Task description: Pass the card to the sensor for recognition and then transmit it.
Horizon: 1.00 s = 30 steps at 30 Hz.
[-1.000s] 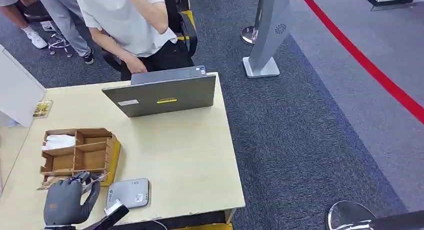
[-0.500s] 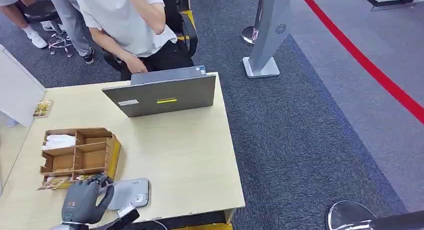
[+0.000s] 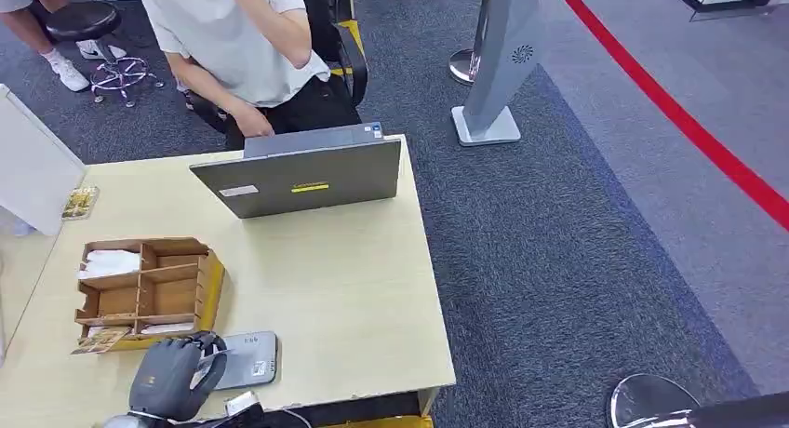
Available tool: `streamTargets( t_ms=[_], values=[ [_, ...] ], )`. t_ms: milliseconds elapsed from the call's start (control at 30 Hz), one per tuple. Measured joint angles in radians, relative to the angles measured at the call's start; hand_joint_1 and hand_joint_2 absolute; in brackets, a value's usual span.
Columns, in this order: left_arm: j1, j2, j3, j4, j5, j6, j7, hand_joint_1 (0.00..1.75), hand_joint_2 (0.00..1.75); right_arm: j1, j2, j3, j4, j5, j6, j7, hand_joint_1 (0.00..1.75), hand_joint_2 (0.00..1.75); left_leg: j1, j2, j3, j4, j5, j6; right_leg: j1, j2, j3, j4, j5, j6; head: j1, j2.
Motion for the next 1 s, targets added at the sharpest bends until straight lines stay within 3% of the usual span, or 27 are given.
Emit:
streamTargets(
  t_ms=[333, 500, 733, 767, 800, 833, 1000],
  values=[
    [-0.001, 0.016, 0.010, -0.075, -0.056, 0.009, 0.010, 1.75, 1.75, 0.001, 0.000, 0.000, 0.000, -0.010, -0.016, 0.000, 0.00, 1.75, 0.000, 0.000, 0.000, 0.000, 0.000, 0.000, 0.000, 0.000, 0.000, 0.000, 0.000, 0.000, 0.000, 0.000],
    [-0.023, 0.015, 0.064, -0.190, -0.098, 0.037, 0.005, 1.75, 1.75, 0.002, 0.000, 0.000, 0.002, -0.011, -0.026, 0.000, 0.00, 1.75, 0.000, -0.001, 0.000, 0.000, 0.000, 0.000, 0.000, -0.001, 0.000, 0.000, 0.000, 0.000, 0.000, 0.000],
    [-0.025, 0.015, 0.066, -0.193, -0.099, 0.037, 0.005, 1.75, 1.75, 0.002, 0.000, 0.000, 0.002, -0.011, -0.026, 0.000, 0.00, 1.75, 0.000, -0.001, 0.000, 0.000, 0.000, 0.000, 0.000, -0.001, 0.000, 0.000, 0.000, 0.000, 0.000, 0.000],
    [-0.084, 0.008, 0.125, -0.288, -0.132, 0.098, 0.044, 1.75, 1.75, 0.008, 0.000, 0.000, 0.005, -0.003, -0.034, -0.001, 0.00, 1.75, 0.000, -0.002, 0.000, 0.000, 0.002, 0.000, 0.000, -0.002, -0.001, 0.000, 0.000, 0.000, 0.000, 0.000],
    [-0.222, 0.008, 0.204, -0.346, -0.132, 0.055, 0.090, 1.75, 1.75, 0.008, 0.000, 0.000, 0.009, 0.016, -0.036, -0.003, 0.00, 1.75, 0.000, -0.003, -0.001, 0.000, 0.003, 0.000, 0.000, -0.004, 0.000, 0.000, 0.002, -0.002, 0.000, 0.000],
    [-0.326, 0.018, 0.251, -0.347, -0.130, 0.023, 0.093, 1.75, 1.75, 0.007, 0.000, 0.000, 0.012, 0.023, -0.034, -0.001, 0.00, 1.75, 0.001, -0.002, -0.001, 0.000, 0.005, -0.002, 0.001, -0.003, 0.000, 0.001, 0.003, -0.004, 0.000, 0.000],
    [-0.479, 0.054, 0.282, -0.310, -0.189, -0.045, 0.102, 1.75, 1.75, 0.010, 0.000, 0.000, 0.017, 0.073, -0.032, 0.003, 0.00, 1.75, 0.001, -0.003, -0.001, 0.000, 0.006, -0.001, 0.001, -0.004, -0.001, 0.001, 0.003, -0.003, 0.000, 0.000]
  ],
)
